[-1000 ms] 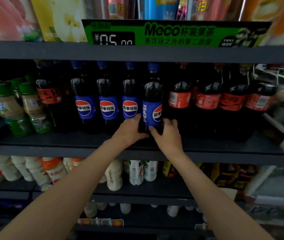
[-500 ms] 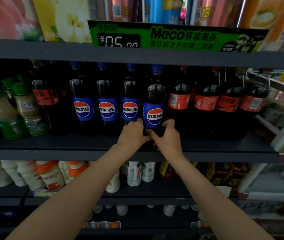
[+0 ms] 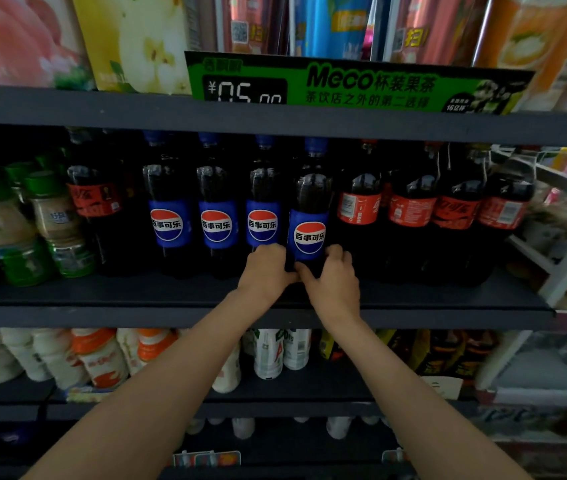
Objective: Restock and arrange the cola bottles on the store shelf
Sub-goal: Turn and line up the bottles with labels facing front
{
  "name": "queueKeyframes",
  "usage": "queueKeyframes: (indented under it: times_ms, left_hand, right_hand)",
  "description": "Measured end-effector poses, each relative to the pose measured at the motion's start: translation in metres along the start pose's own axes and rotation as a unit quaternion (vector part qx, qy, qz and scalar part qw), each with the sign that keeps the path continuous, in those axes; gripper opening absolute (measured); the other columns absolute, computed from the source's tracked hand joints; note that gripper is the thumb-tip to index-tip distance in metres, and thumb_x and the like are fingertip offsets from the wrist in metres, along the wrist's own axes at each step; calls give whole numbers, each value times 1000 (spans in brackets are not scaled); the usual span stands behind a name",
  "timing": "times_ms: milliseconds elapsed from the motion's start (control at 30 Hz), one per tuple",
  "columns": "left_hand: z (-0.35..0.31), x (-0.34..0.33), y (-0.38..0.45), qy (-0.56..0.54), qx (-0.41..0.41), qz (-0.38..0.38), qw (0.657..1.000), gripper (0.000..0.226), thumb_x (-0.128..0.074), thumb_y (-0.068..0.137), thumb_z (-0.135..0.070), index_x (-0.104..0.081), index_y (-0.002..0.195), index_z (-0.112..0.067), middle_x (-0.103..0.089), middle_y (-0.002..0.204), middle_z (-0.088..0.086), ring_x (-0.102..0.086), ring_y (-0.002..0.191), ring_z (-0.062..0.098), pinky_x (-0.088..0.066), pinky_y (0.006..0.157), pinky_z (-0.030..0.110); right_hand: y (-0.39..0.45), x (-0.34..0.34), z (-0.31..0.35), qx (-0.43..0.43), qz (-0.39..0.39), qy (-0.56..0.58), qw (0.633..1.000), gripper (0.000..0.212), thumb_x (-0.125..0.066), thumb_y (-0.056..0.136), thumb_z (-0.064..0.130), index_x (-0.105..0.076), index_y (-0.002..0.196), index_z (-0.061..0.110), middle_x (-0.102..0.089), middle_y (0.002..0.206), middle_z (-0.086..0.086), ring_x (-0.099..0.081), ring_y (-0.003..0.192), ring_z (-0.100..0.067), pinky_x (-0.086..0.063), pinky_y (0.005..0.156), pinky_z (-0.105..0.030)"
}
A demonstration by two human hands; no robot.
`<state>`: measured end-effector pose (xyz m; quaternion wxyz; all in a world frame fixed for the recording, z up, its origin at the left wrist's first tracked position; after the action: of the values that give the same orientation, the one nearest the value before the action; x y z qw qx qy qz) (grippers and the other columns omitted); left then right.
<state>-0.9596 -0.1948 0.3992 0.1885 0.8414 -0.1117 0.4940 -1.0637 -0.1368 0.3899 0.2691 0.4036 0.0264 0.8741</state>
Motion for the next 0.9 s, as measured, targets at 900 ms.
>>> queueKeyframes:
  times_ms: [900]
  left_hand:
    - [0,7,-2,77,-39,-75,993,24,-55,90,-26,-61,104,-8,-67,103,12,-63,96,31,-49,74,37]
  right_hand:
    - [19,-2,16,8,-18,-113,993,50,-55,91,39,-42,123,3,-49,125,-15,-59,106,-35,-48,77,-39]
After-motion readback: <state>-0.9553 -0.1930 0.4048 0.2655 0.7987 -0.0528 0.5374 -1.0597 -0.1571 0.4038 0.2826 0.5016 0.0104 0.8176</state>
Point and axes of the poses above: each hand's wrist, its own y-axis towards the middle knuckle, its own x-axis out of the back of the hand, z = x × y, the point moved 10 cm from there along y, towards the middle knuckle
